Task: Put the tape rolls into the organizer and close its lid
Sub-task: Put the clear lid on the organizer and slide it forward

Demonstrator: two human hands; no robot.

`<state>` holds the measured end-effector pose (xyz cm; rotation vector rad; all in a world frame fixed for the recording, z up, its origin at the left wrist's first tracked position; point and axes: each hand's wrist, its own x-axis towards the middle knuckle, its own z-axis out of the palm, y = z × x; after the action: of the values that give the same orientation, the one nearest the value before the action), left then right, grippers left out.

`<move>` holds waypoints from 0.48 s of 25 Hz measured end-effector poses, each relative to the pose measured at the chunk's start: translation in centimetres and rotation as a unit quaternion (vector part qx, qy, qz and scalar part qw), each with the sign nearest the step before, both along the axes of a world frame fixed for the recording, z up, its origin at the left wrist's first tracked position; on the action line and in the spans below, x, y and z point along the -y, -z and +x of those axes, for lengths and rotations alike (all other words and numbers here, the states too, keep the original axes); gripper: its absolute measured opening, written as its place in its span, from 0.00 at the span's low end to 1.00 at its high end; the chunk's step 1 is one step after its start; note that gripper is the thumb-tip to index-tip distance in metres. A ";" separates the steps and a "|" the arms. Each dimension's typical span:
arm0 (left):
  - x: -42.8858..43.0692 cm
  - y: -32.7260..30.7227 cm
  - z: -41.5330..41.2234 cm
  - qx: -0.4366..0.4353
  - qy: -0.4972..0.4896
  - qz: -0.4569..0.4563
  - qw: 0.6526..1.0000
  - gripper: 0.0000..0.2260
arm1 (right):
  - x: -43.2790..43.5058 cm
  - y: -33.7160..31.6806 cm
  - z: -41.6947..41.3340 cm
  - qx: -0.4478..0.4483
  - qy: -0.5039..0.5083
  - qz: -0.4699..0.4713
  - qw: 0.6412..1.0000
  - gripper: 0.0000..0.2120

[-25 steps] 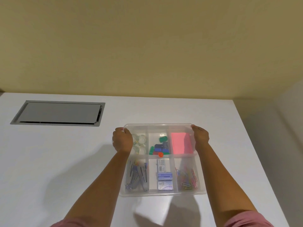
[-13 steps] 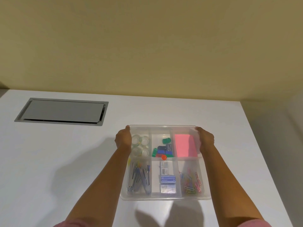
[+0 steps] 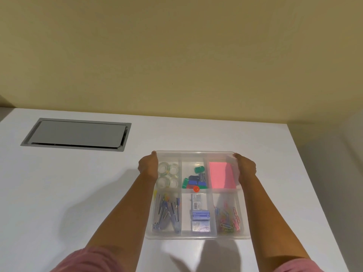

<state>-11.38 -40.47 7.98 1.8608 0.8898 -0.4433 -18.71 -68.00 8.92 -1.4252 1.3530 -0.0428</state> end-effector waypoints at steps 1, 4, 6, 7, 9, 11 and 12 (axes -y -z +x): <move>-0.2 -0.1 0.0 -0.010 0.001 -0.003 1.000 0.20 | 0.0 0.0 -0.1 0.005 -0.002 -0.002 1.000 0.17; -0.6 -0.5 -0.2 -0.019 0.049 0.048 0.997 0.23 | 0.3 0.4 -0.9 0.018 -0.028 -0.009 0.999 0.18; -0.8 -0.9 -0.9 0.005 0.093 0.084 0.992 0.19 | 0.4 0.7 -1.9 0.035 -0.062 -0.017 0.997 0.14; -1.0 -0.9 -1.3 0.018 0.104 0.088 0.991 0.17 | 0.4 0.7 -2.6 0.049 -0.074 -0.018 0.996 0.14; -1.3 -0.7 -2.6 0.033 0.107 0.084 0.990 0.15 | 0.4 0.6 -4.2 0.066 -0.095 -0.009 0.993 0.18; -1.9 -0.7 -4.1 0.034 0.100 0.077 0.991 0.14 | 0.1 0.3 -6.1 0.070 -0.111 -0.002 0.991 0.18; -2.2 -0.6 -4.7 0.036 0.098 0.070 0.992 0.14 | 0.0 0.2 -7.0 0.068 -0.115 0.000 0.991 0.18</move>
<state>-16.12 -38.23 8.55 2.0909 0.7081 -0.4409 -25.75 -68.04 8.67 -1.5426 1.0714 0.0112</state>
